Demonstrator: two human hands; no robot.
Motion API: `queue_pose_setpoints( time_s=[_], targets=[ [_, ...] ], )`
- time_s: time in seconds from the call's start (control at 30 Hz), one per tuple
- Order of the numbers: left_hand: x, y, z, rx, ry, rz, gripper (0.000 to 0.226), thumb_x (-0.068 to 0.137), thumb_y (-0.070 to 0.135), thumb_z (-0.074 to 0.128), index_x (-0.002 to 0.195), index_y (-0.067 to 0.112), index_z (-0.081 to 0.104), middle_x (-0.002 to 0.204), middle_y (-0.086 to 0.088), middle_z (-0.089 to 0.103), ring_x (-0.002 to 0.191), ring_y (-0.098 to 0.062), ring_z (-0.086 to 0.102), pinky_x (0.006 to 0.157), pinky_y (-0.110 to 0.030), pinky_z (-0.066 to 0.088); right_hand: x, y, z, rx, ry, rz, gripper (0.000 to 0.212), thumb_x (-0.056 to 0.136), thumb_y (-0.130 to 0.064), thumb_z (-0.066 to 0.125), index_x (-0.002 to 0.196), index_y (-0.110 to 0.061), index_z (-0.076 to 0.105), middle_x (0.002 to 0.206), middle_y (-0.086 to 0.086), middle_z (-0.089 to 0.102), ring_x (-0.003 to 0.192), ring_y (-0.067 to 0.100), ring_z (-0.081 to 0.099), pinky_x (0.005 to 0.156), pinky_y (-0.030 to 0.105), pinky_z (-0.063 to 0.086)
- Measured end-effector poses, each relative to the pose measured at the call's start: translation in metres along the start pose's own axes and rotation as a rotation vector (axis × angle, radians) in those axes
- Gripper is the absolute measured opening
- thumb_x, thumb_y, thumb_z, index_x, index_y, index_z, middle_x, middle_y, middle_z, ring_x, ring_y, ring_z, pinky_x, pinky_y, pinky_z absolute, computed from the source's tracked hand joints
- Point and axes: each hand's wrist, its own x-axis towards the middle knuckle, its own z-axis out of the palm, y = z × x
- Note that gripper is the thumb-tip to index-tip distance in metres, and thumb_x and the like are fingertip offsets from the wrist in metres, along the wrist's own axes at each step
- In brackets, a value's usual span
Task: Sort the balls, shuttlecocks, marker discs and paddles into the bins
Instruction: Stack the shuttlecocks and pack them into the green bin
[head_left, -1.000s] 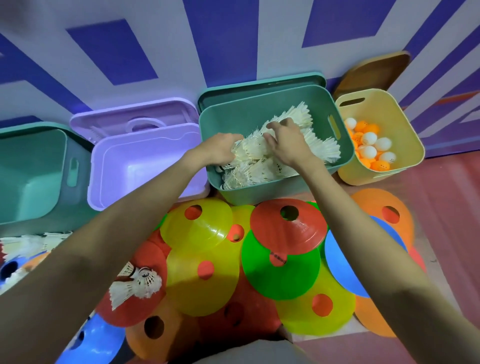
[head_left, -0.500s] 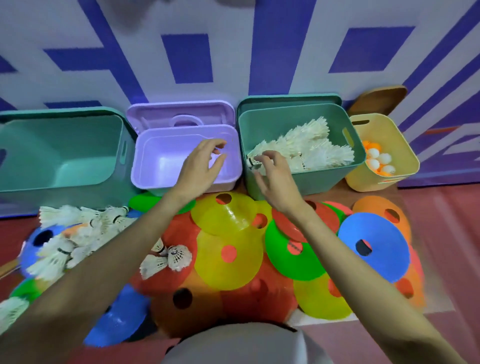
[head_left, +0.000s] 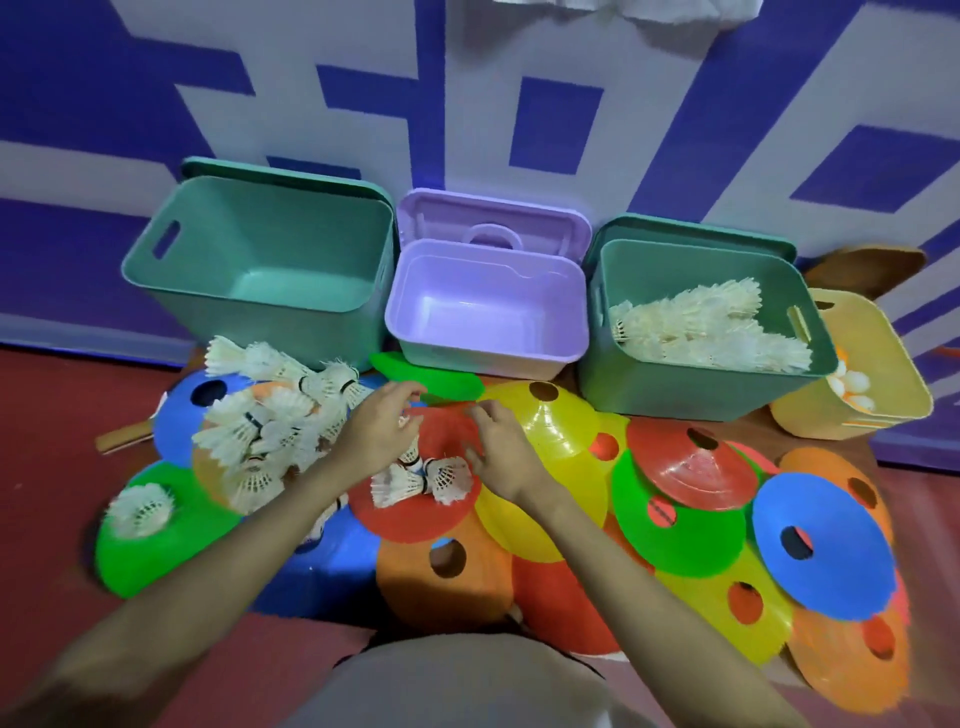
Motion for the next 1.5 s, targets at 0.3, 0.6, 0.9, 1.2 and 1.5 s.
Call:
queue_pose_setpoints(
  time_s=[0.3,0.6,0.9,1.2,1.5],
  targets=[
    [-0.03,-0.02,0.007,0.088,-0.084,-0.166,0.02,0.087,0.019,0.068,0.102,0.009,0.06,0.096,-0.004,0.064,0.086,-0.021,0.063,0.076,-0.035,0.053,0.008,-0.012,0.029,-0.158,-0.152,-0.011,0.036,0.082,-0.009,0.054,0.118,-0.006,0.056,0.109,0.015,0.056,0.104,0.033,0.05,0.091,0.038,0.039],
    [-0.043,-0.015,0.019,0.25,-0.189,-0.345,0.042,0.08,0.04,0.074,0.095,0.011,0.048,0.083,-0.005,0.065,0.079,-0.024,0.064,0.059,-0.034,0.049,0.018,-0.012,0.039,-0.083,-0.17,-0.039,0.041,0.085,-0.009,0.051,0.126,-0.009,0.053,0.114,0.014,0.056,0.109,0.032,0.052,0.094,0.04,0.042],
    [-0.05,-0.02,0.014,0.119,-0.08,-0.334,0.026,0.084,0.005,0.065,0.102,0.013,0.049,0.084,-0.002,0.064,0.08,-0.021,0.064,0.068,-0.04,0.055,0.048,-0.03,0.038,-0.127,-0.262,-0.08,0.038,0.09,-0.006,0.05,0.125,-0.017,0.058,0.114,0.012,0.052,0.109,0.029,0.051,0.095,0.039,0.043],
    [-0.058,-0.019,-0.004,-0.004,0.145,-0.191,0.006,0.086,0.008,0.068,0.083,0.008,0.073,0.087,-0.01,0.073,0.082,-0.019,0.066,0.08,-0.035,0.054,0.032,-0.019,0.018,-0.101,0.025,-0.063,0.01,0.09,-0.015,0.056,0.095,-0.012,0.064,0.096,0.007,0.055,0.089,0.027,0.056,0.069,0.032,0.044],
    [-0.052,-0.026,-0.01,-0.126,0.16,-0.174,0.009,0.087,0.02,0.069,0.094,0.015,0.07,0.136,-0.008,0.043,0.119,-0.021,0.051,0.097,-0.03,0.045,0.01,-0.032,-0.016,0.209,0.468,-0.068,0.008,0.092,-0.022,0.06,0.097,-0.016,0.063,0.096,-0.003,0.05,0.077,0.015,0.056,0.062,0.031,0.048]
  ],
)
